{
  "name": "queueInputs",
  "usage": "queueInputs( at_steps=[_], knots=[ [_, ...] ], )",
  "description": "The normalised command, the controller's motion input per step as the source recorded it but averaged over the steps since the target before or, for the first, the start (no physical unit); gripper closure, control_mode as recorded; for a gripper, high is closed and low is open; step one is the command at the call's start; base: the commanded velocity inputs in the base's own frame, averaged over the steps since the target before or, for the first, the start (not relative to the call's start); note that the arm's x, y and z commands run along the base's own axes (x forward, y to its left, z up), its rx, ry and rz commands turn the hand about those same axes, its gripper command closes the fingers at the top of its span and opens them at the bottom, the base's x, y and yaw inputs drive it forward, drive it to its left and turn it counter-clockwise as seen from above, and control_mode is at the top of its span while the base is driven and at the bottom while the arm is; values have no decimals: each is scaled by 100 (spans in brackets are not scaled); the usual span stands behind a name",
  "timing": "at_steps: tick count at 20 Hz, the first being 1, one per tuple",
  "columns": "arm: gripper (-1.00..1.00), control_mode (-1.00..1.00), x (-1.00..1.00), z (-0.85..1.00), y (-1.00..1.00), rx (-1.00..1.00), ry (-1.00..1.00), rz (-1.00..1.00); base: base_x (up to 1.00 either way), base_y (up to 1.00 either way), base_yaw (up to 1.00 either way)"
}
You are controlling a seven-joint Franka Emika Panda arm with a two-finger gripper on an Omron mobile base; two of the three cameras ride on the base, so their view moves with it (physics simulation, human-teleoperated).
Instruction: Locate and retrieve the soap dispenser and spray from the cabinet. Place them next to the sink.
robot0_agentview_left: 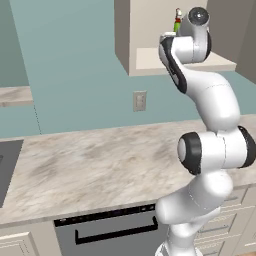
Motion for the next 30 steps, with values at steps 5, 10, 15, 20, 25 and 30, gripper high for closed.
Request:
queueInputs(
  at_steps=[5, 10, 15, 20, 25, 30],
  knots=[
    [100, -100, -39, 16, 6, 0, -13, -1, 0, 0, 0],
    [100, -100, -62, 3, 5, 1, -4, -4, 0, 0, 0],
    [100, -100, -85, 6, 6, 1, -2, -3, 0, 0, 0],
    [100, -100, -96, 7, 4, 2, -2, -5, 0, 0, 0],
    [100, -100, -87, 0, 11, 0, -1, -5, 0, 0, 0],
    [100, -100, -83, -1, 28, 0, -2, -1, 0, 0, 0]
  ],
)
